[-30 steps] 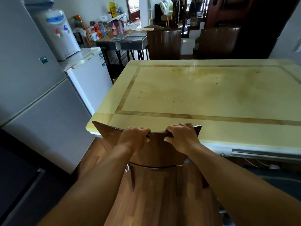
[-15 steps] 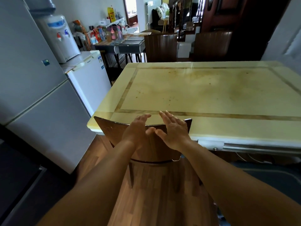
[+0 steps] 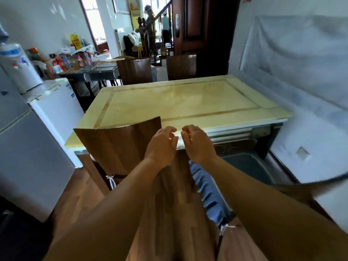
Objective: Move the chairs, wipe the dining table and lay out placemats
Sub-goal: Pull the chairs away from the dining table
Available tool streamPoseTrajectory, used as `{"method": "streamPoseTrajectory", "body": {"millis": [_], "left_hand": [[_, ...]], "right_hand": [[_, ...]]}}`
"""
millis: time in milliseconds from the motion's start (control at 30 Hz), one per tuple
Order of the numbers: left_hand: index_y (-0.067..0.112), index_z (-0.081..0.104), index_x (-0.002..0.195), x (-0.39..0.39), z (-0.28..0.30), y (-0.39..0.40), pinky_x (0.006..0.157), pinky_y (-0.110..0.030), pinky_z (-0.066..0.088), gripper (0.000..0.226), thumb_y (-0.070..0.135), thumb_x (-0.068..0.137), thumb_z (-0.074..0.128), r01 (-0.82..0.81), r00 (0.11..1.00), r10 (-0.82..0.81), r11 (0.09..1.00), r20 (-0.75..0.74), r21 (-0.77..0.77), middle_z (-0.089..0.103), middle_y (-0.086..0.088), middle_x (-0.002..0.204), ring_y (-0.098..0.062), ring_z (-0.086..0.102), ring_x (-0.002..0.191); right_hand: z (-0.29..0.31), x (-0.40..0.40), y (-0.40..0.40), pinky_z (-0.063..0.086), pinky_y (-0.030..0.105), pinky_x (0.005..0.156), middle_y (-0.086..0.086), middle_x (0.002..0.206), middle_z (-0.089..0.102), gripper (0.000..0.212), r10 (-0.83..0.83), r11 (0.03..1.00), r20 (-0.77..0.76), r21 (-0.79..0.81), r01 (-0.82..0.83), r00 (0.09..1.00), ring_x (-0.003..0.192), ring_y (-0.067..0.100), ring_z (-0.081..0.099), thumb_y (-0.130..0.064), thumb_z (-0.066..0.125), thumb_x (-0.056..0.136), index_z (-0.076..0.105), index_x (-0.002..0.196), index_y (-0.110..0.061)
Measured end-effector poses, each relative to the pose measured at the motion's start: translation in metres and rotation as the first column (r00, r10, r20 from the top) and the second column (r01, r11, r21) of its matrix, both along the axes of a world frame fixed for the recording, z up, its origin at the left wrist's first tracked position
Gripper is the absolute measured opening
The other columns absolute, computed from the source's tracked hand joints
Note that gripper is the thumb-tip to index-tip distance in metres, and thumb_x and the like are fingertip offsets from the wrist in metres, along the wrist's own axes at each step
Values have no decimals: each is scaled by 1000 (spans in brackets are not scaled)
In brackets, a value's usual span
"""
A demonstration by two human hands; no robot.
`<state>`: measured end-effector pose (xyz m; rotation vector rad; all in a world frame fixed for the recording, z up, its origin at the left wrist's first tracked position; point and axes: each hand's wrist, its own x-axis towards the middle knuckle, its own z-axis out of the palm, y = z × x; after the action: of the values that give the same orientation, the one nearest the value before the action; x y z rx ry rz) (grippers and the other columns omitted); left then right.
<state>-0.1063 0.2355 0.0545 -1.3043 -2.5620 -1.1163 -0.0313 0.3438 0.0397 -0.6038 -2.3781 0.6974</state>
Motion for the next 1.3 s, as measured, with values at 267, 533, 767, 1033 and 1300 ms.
{"method": "streamPoseTrajectory", "body": {"millis": [267,533,767,1033,1300], "left_hand": [[22,50,118,147,10,59,76,-29,40,28,20,91,43,205,976,-205,979,76,11,59,-8,115,-20,55,92],[25,34,135,265,-13,140,88,-38,48,49,33,89,49,346,933,-314,918,179,-192,57,-5,126,-23,56,108],[24,42,129,330,-36,219,87,-34,42,49,38,85,58,342,926,-374,792,40,-506,54,-5,127,-24,53,113],[19,46,118,335,-75,250,76,-36,42,32,35,91,46,210,942,-330,718,-59,-664,58,-8,121,-29,57,108],[22,40,113,309,-89,251,58,-30,39,34,49,92,38,225,844,-482,718,-237,-659,65,-3,104,-27,66,87]], "right_hand": [[23,162,31,44,38,84,13,106,63,30,-163,986,50,-33,165,985,97,28,59,-29,41,98,57,110,-7],[4,296,111,48,38,84,6,110,64,29,-279,955,103,-76,287,955,100,23,59,-30,44,95,56,117,-16],[-20,379,214,19,49,111,-3,153,28,69,-163,986,635,120,112,755,141,22,21,-9,52,86,26,145,-33],[-21,400,285,-5,55,112,1,145,41,63,33,990,811,52,-129,584,138,25,28,-15,57,84,34,139,-36],[-36,370,301,-4,69,105,0,126,55,39,-16,996,856,59,-67,517,128,28,37,-37,61,86,52,123,-31]]}}
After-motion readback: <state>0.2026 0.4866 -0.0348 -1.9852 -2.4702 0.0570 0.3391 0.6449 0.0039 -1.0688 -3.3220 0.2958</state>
